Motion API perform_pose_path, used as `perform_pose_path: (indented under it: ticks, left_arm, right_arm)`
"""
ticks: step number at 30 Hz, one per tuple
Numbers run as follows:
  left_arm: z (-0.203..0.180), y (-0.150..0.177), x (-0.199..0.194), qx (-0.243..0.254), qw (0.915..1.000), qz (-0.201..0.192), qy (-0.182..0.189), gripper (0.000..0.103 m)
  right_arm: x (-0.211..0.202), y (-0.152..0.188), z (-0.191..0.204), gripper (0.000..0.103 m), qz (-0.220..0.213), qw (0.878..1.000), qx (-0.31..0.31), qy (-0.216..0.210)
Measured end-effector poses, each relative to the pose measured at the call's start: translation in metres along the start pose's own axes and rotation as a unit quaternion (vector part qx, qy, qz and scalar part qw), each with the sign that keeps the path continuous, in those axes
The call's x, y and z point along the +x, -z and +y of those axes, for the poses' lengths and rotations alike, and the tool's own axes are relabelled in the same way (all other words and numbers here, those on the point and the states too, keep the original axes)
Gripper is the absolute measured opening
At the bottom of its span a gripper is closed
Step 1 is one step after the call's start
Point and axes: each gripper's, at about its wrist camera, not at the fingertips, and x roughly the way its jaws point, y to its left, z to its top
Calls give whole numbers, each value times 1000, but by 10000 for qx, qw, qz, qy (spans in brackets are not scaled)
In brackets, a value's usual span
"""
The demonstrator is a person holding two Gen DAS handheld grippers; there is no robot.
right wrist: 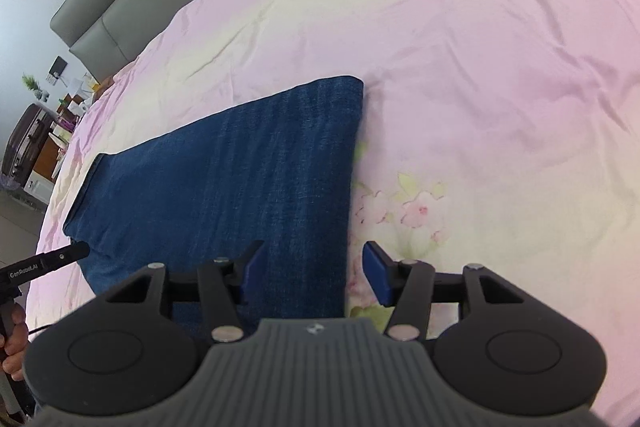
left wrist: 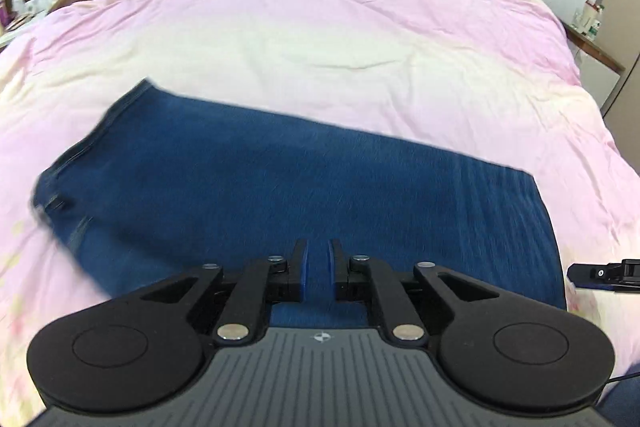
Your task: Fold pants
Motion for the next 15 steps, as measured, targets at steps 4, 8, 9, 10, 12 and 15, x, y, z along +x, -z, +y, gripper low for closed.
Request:
perform_pose_path:
  ticks: [4,8,9,10,12,15]
  left_arm:
    - [-1,6,27,-12,10000,-44,38,10]
    - [7,17,46,-121,9998,138,72,10]
    - [8,23,48,-65,9999,138,72,10]
    - [8,27,50,21,9999,110,56,10]
    - [4,31,54,207,9997,128,16,10]
    - [1,34,61,319,9993,178,-23,10]
  right_arm:
    - [16,-13,-13,49,42,9988,457,-168]
    - [32,-24,-20,46,80,9977,644,-205]
    - [37,-27,-24,45,117,9968,760,-230]
    - [42,-28,-27,45,137,9957,876,-279]
    - [53,-28,-31,42,155,9937,1031,-412]
    - [69,-27,-36,32,191,9915,1180,-522]
